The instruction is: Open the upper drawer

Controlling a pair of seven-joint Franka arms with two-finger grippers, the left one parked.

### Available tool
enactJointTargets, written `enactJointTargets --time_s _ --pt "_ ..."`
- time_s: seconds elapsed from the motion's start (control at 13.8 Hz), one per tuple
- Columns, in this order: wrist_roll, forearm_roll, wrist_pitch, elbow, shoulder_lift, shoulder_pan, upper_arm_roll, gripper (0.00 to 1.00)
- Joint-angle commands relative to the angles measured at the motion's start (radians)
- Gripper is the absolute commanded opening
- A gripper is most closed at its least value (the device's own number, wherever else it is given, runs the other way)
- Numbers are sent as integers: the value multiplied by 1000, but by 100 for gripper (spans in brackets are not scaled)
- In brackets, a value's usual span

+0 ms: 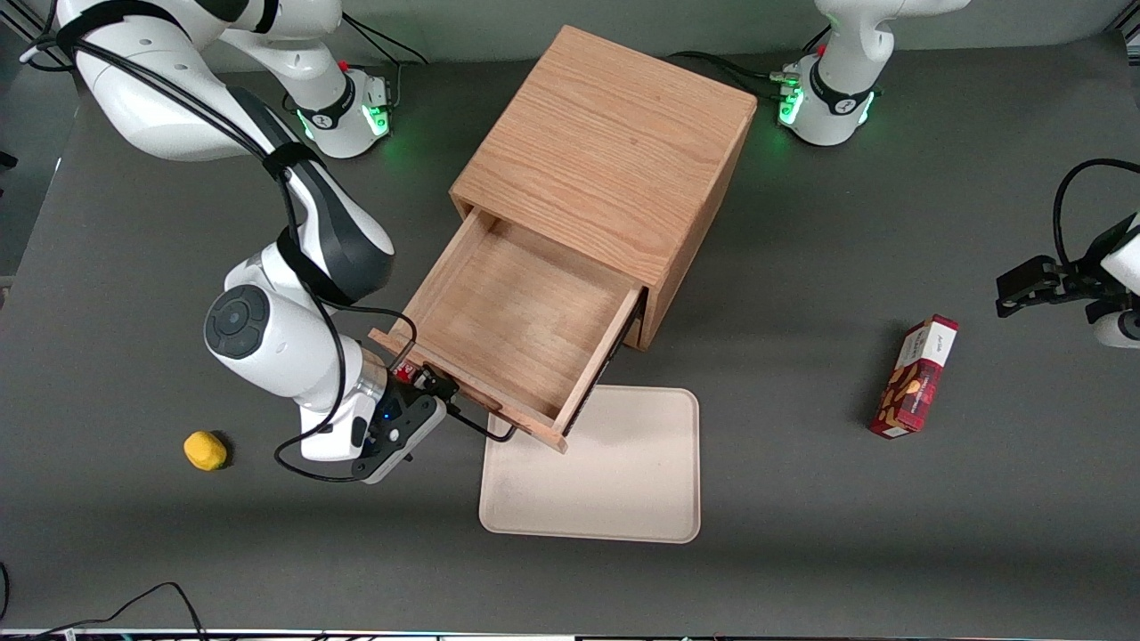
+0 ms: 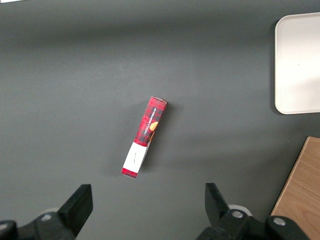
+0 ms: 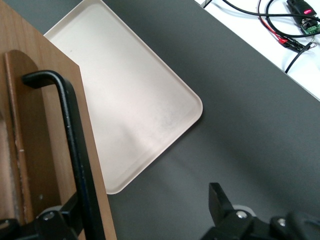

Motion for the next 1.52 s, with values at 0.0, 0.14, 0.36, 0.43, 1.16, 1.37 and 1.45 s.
enactJointTargets --time_s 0.0,0.14,0.36,0.43,1.16,1.37,1.45 --pt "-2 -20 49 35 15 7 -24 100" --pt "0 -17 52 37 12 2 -35 100" --pt "3 -15 54 34 7 1 -36 100" --pt "1 -14 54 34 12 7 -36 100" --pt "-45 89 -182 55 -8 7 -36 100" --pt "-45 97 -244 74 -41 -2 -33 100" --pt "-45 100 -259 86 -66 -7 -33 100"
